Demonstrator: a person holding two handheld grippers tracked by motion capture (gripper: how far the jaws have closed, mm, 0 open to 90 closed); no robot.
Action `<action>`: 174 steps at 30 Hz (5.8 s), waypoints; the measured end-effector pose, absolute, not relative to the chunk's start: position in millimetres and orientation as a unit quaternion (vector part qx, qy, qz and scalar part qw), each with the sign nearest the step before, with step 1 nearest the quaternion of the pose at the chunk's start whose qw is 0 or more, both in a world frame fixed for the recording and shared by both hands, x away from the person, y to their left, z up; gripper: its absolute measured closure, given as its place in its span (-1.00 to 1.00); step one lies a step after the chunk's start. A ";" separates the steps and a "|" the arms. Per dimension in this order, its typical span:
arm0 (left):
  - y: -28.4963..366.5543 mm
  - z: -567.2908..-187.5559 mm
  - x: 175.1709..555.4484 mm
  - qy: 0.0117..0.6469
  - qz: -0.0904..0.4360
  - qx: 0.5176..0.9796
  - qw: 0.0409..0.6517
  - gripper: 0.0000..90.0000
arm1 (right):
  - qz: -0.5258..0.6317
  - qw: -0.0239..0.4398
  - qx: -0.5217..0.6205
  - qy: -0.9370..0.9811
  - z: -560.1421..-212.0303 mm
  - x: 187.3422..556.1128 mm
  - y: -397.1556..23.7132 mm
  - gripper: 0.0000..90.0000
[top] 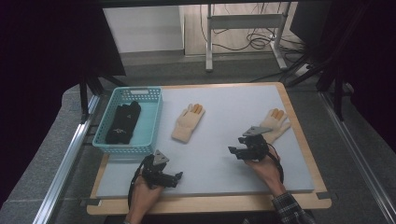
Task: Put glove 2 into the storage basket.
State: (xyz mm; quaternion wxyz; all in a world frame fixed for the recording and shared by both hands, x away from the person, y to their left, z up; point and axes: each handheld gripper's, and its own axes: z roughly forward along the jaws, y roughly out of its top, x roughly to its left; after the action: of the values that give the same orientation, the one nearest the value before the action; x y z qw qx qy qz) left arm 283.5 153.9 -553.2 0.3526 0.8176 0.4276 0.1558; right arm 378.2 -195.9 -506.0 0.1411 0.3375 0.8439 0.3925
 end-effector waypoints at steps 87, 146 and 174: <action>154.3 -553.9 282.5 0.428 0.159 0.815 0.356 -0.97 | 0.412 0.127 0.223 0.874 -453.5 447.9 -56.0 0.83; 154.2 -553.8 282.3 0.430 0.159 0.814 0.356 -0.97 | 0.396 0.107 0.280 0.868 -495.1 406.1 -145.4 0.38; 154.1 -554.0 282.5 0.430 0.159 0.814 0.357 -0.97 | 0.359 0.216 0.478 0.772 -481.0 420.2 -344.5 0.48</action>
State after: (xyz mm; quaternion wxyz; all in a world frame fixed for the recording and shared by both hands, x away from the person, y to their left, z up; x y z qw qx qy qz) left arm 282.5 154.1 -554.0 0.3568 0.8140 0.4299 0.1590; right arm 420.2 -344.5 -481.0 0.2164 0.4782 0.7717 0.3591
